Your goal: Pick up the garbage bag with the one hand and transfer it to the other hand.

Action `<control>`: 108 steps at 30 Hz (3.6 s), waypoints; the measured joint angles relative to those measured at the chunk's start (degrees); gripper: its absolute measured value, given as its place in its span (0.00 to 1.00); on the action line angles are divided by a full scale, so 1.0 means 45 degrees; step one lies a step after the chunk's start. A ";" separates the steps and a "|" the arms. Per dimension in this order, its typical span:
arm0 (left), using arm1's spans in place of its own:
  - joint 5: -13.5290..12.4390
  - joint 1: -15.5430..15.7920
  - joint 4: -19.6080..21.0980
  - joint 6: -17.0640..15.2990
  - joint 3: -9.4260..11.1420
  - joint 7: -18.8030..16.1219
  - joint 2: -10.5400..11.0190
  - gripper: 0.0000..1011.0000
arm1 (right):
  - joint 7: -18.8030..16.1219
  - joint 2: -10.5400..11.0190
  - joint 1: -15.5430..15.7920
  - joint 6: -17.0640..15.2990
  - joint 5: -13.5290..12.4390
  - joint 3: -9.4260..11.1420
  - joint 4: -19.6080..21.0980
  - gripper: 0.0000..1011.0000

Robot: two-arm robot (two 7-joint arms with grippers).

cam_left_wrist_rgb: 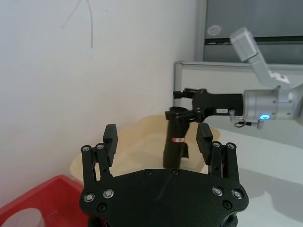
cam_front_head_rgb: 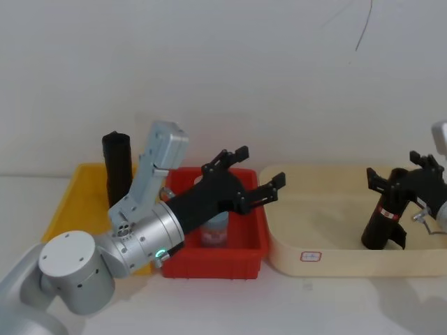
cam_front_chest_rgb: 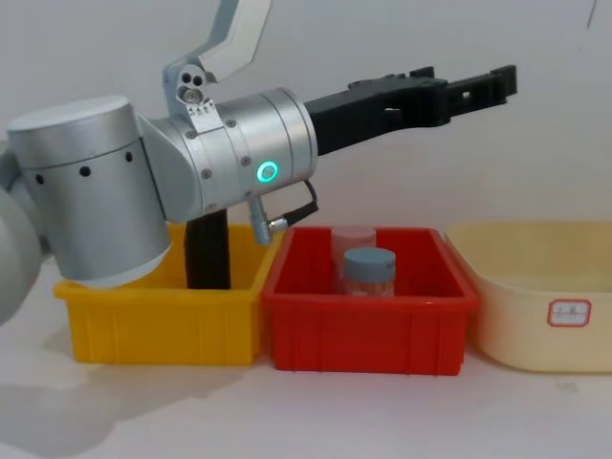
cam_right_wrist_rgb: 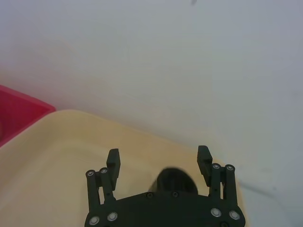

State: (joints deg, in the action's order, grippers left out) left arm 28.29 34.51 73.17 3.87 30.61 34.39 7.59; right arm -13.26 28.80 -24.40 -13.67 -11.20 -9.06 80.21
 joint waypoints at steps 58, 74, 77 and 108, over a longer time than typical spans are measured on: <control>-0.1612 -0.2694 0.1601 -0.0204 -0.2203 -0.4218 0.1754 0.99 | -0.4300 -0.2351 -0.1963 -0.0386 -0.1262 -0.3448 -0.0766 0.99; -0.1652 -0.2778 0.1630 -0.0246 -0.2262 -0.4303 0.1794 0.99 | -0.4750 -0.2968 -0.2999 -0.0069 -0.1465 -0.3928 -0.3101 0.99; -0.1657 -0.2784 0.1633 -0.0250 -0.2265 -0.4311 0.1798 0.99 | -0.4880 -0.3112 -0.3264 0.0072 -0.1436 -0.4093 -0.3808 0.99; -0.1668 -0.2806 0.1637 -0.0260 -0.2281 -0.4334 0.1814 0.99 | -0.5193 -0.3641 -0.4601 0.0810 -0.1512 -0.4618 -0.6882 0.99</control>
State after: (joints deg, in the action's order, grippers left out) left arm 20.79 21.89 80.53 2.70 20.35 14.89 15.75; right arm -36.63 12.41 -45.10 -10.02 -18.00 -29.84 49.24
